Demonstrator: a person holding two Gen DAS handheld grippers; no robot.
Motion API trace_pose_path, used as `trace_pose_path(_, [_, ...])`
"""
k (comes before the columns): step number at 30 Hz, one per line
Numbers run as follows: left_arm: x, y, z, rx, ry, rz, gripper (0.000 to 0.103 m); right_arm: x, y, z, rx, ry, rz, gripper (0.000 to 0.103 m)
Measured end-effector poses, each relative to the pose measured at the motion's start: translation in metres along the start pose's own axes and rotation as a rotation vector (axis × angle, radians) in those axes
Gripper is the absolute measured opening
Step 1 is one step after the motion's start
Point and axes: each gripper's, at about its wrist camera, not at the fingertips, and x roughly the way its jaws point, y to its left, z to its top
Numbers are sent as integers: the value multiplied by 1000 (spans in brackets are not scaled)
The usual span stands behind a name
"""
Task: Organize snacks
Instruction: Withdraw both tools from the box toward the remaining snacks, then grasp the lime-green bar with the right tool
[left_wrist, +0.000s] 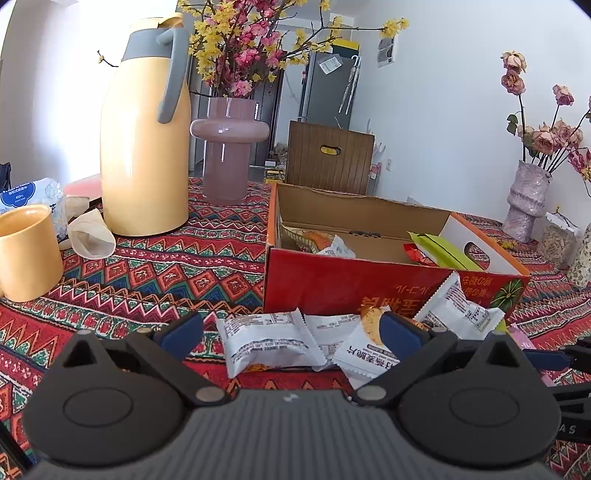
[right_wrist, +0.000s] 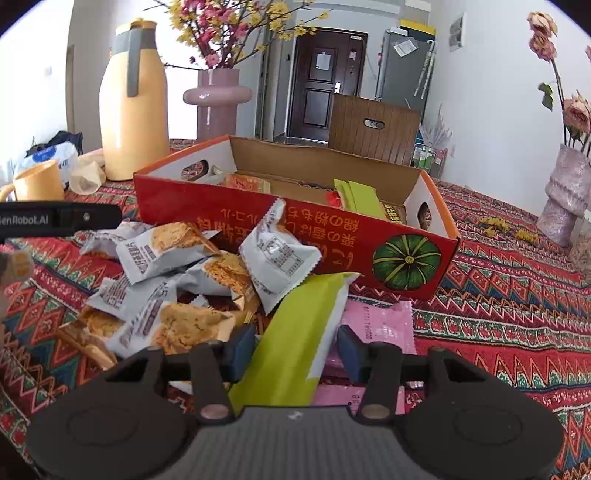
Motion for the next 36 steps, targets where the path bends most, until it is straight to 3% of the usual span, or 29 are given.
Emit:
trace_pose_path(8, [-1, 1, 0, -10, 0, -7, 103, 5, 7, 1, -52, 13, -28, 47])
trace_pose_path(14, [-1, 2, 0, -18, 4, -8, 103, 3, 9, 1, -93, 5, -35, 38])
trace_pose_path(24, [0, 2, 0, -24, 13, -14, 103, -15, -4, 4, -39, -57, -15, 34])
trace_pose_path(36, [3, -12, 6, 37, 144, -37, 103, -45, -39, 0, 71, -165, -5, 34])
